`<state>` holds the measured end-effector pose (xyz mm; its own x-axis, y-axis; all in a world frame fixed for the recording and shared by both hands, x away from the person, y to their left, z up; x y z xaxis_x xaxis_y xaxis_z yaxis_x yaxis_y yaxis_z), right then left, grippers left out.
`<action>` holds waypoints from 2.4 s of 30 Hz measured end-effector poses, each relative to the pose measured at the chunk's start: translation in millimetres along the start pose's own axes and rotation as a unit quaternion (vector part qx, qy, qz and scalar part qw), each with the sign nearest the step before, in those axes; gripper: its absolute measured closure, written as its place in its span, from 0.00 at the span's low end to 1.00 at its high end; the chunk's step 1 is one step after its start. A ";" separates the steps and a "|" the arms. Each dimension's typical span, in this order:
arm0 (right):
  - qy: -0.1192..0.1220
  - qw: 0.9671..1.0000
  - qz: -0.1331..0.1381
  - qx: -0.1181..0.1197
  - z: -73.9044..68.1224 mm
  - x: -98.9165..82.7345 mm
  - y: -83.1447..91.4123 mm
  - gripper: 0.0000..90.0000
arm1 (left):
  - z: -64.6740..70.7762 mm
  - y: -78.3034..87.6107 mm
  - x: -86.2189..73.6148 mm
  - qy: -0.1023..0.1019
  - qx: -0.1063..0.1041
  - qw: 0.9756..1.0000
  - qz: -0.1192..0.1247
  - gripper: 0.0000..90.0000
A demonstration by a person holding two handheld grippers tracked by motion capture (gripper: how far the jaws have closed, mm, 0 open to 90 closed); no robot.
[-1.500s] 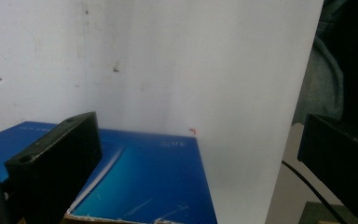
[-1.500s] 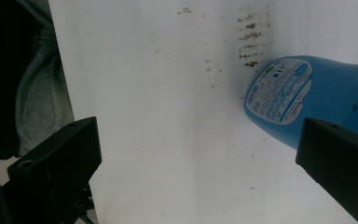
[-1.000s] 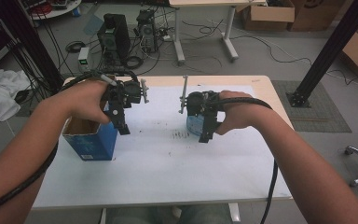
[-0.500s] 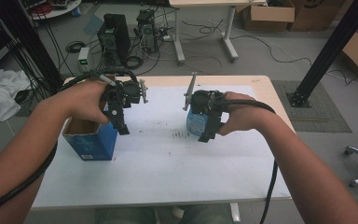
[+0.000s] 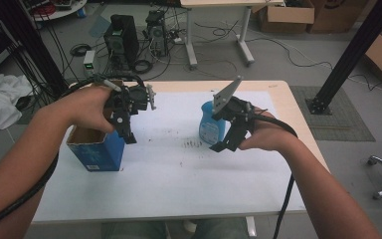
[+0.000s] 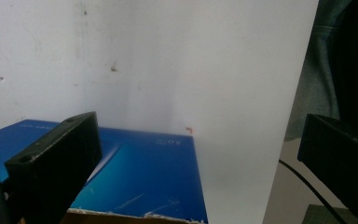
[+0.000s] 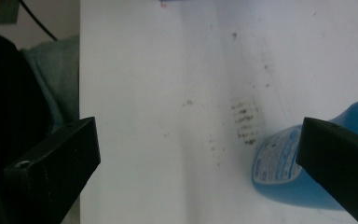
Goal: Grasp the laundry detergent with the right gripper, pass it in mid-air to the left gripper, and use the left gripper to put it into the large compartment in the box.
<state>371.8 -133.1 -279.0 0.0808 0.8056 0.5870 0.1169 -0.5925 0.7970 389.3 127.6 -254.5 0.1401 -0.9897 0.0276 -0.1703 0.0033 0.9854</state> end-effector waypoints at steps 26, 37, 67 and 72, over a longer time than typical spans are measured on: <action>-0.072 0.955 0.248 -0.145 33.8 -33.6 69.7 0.00 | -1.4 7.7 3.1 0.008 0.009 1.000 -0.008 0.00; -0.096 0.939 0.283 -0.169 31.7 -81.6 71.9 0.00 | -1.7 11.4 8.4 0.002 0.012 1.000 -0.003 0.00; -0.140 0.937 0.278 -0.158 75.0 -130.2 -49.2 0.00 | 5.9 12.3 6.3 -0.003 0.012 1.000 0.011 0.00; -0.140 0.938 0.276 -0.156 82.1 -126.8 -62.3 0.00 | 7.4 12.3 4.9 -0.004 0.012 1.000 0.010 0.00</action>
<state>435.5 -198.0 -414.7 0.3054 0.3201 0.8968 -0.3103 -0.8569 0.4115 380.6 121.7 -243.5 0.1283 -0.9907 0.0455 -0.1959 0.0197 0.9804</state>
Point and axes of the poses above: each handheld gripper's, and its own axes: y roughly backward along the jaws, x roughly out of its top, z roughly to its right, the point moved 3 cm from there along -y, roughly forward along the jaws, and after that the axes turned 11 degrees about x, right-handed, at the moved point
